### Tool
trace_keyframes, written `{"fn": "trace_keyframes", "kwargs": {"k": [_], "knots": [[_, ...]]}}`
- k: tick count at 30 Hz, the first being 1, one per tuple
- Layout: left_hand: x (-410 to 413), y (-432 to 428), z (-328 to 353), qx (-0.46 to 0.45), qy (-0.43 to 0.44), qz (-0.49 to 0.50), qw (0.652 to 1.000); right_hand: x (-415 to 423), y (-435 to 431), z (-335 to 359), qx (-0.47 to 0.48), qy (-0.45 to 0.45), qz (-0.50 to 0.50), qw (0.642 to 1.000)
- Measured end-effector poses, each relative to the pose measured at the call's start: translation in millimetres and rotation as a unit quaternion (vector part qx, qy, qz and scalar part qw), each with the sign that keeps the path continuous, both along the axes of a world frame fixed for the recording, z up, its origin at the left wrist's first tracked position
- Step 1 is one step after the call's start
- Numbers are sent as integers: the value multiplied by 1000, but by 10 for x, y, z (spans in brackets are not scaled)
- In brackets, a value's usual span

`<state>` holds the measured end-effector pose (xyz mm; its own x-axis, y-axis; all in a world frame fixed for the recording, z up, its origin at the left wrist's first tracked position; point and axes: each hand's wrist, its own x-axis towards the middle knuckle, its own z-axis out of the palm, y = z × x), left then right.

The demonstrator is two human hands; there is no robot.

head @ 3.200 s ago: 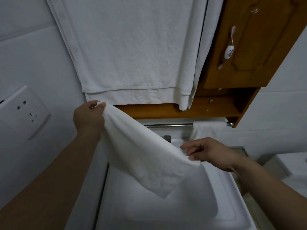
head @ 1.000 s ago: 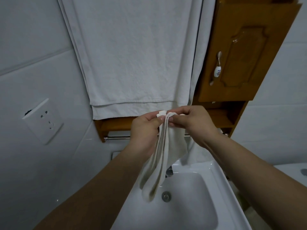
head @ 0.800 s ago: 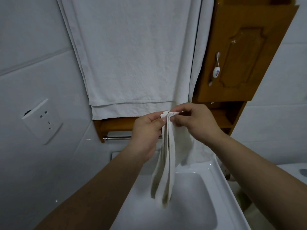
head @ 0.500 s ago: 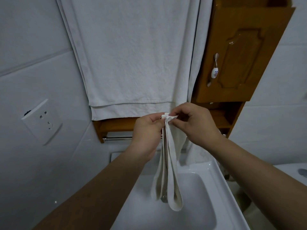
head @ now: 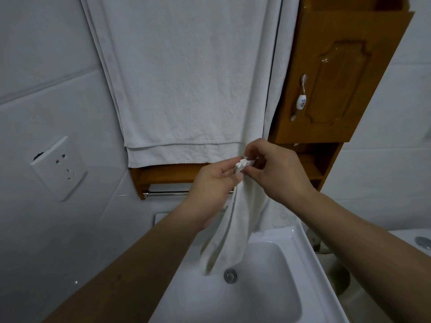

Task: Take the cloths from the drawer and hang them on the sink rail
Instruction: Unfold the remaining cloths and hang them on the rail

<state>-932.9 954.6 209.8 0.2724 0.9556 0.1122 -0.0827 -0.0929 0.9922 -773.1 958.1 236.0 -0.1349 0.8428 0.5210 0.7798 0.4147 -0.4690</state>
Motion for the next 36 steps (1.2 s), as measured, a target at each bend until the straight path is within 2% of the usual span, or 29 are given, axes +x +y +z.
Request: {"fn": "trace_keyframes", "kwargs": {"k": [5,9,17,19,23,27,29,33,36], "knots": [[-1,20,-12,2,-60,42,997,-73,-12,-34,24,14,-6,1000],[2,11,1,-56,-138,40,988,-59,9,-97,39,28,-15,999],[15,44,-18,-74,-162,77,981,-75,-4,-247,136,-19,27,990],[11,55,-61,-53,-145,89,984,-88,7,-248,112,5,37,993],[-2,79,-132,-41,-121,116,985,-61,68,-206,2,42,58,997],[6,86,-171,-23,-85,123,989,-58,87,-162,-55,20,78,995],[16,86,-179,-25,-78,120,989,-77,95,-153,-57,7,63,996],[38,85,-179,-57,-104,106,987,-107,78,-145,-1,12,23,1000],[47,71,-192,-80,-124,86,985,-110,69,-158,-3,-1,5,1000]]}}
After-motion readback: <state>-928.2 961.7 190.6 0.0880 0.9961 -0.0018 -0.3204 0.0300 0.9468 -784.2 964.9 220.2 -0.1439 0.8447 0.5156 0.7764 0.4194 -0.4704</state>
